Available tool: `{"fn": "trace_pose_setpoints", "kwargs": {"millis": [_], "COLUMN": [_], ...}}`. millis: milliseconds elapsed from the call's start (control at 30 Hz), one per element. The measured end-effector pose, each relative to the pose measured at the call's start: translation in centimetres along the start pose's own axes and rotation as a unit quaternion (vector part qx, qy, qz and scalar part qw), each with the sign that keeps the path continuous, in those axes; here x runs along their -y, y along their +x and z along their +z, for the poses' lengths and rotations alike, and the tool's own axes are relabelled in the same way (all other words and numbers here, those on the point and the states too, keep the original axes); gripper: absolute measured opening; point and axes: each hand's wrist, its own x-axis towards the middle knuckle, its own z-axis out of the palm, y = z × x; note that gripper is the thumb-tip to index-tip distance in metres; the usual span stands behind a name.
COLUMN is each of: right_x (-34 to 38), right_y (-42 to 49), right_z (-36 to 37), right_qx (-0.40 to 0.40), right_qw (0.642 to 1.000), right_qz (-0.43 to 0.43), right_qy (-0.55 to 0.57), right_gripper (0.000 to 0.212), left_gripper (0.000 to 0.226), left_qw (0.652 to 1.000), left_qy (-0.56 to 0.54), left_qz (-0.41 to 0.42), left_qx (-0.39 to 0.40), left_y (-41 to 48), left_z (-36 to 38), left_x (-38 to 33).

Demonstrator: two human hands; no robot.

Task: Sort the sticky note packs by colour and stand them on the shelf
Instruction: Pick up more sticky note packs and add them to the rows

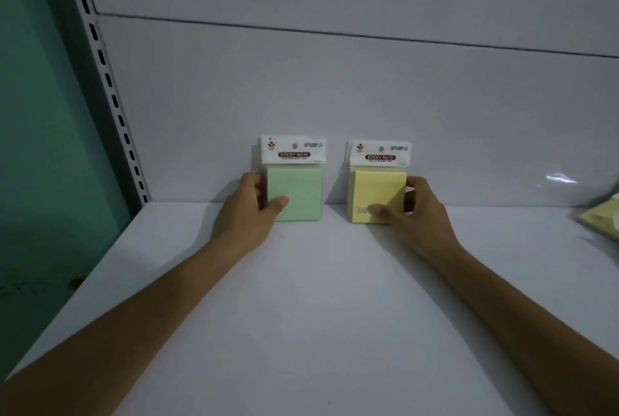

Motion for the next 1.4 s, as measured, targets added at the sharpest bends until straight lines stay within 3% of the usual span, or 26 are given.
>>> {"fn": "trace_pose_setpoints", "kwargs": {"millis": [433,667,767,1000,1400], "right_x": [0.1,-0.1,-0.2,-0.2,-0.7], "right_y": [-0.3,0.0,0.1,0.1,0.5], "right_z": [-0.1,-0.5,-0.6,-0.5,-1.0], "right_qx": [-0.020,-0.032,-0.033,-0.036,-0.071], "right_qw": [0.999,0.997,0.996,0.996,0.986], "right_qz": [0.021,0.063,0.067,0.071,0.071], "right_qy": [-0.030,0.028,0.052,0.037,0.135], "right_gripper": [0.059,0.051,0.039,0.038,0.038], "left_gripper": [0.014,0.038,0.039,0.025,0.035], "left_qw": [0.999,0.997,0.996,0.997,0.990], "left_qy": [-0.022,-0.079,-0.087,-0.074,-0.129], "left_qz": [0.011,0.000,0.000,0.010,-0.003], "left_qx": [0.030,0.003,0.002,0.008,-0.065], "left_y": [-0.5,-0.3,-0.4,-0.7,-0.3], "left_z": [-0.4,-0.4,-0.3,-0.3,-0.3], "left_x": [-0.6,-0.3,-0.5,-0.7,-0.4]}}
